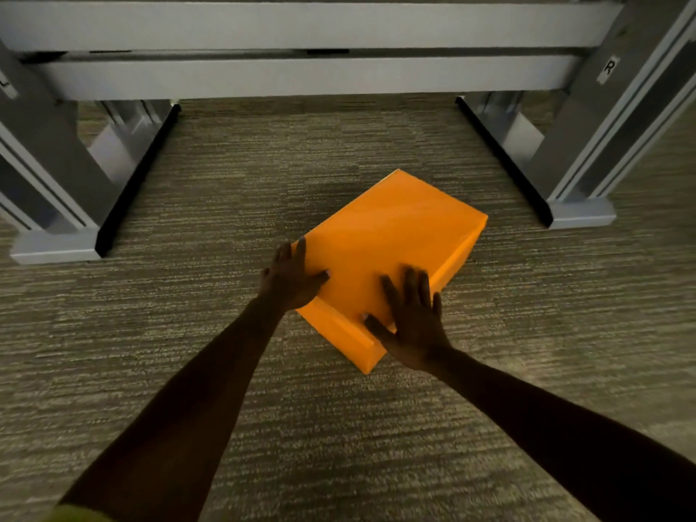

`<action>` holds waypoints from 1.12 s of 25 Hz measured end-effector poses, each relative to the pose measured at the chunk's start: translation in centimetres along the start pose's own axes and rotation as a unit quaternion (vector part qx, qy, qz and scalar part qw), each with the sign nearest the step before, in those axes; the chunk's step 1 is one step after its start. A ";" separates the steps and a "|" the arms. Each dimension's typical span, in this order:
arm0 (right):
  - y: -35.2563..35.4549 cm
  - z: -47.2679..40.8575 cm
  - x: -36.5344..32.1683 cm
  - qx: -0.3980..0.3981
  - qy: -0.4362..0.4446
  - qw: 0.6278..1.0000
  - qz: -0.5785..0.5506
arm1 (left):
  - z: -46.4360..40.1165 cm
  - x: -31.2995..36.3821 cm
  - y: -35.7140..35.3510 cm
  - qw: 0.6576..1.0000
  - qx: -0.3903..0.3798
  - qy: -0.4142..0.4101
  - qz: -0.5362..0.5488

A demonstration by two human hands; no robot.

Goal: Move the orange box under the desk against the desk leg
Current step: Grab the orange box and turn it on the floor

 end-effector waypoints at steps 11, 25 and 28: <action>-1.8 3.1 -1.9 -0.018 -0.278 0.873 -0.402 | 5.3 -6.1 1.1 0.982 0.029 0.159 0.094; 1.8 -2.2 -20.1 -0.165 -0.089 0.904 -0.385 | 13.2 -21.0 14.8 0.897 0.190 0.291 0.272; 1.3 -2.5 -24.0 -0.200 -0.103 0.900 -0.374 | 15.4 -23.6 16.4 0.886 0.208 0.310 0.275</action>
Point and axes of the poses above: each hand's wrist, its own z-axis away from the middle knuckle, its own y-axis out of the back of the hand, x = y × z, the point moved 6 cm from there along -z, towards the middle knuckle, and after that the axes turned 11 degrees about x, right-handed, at the moved point
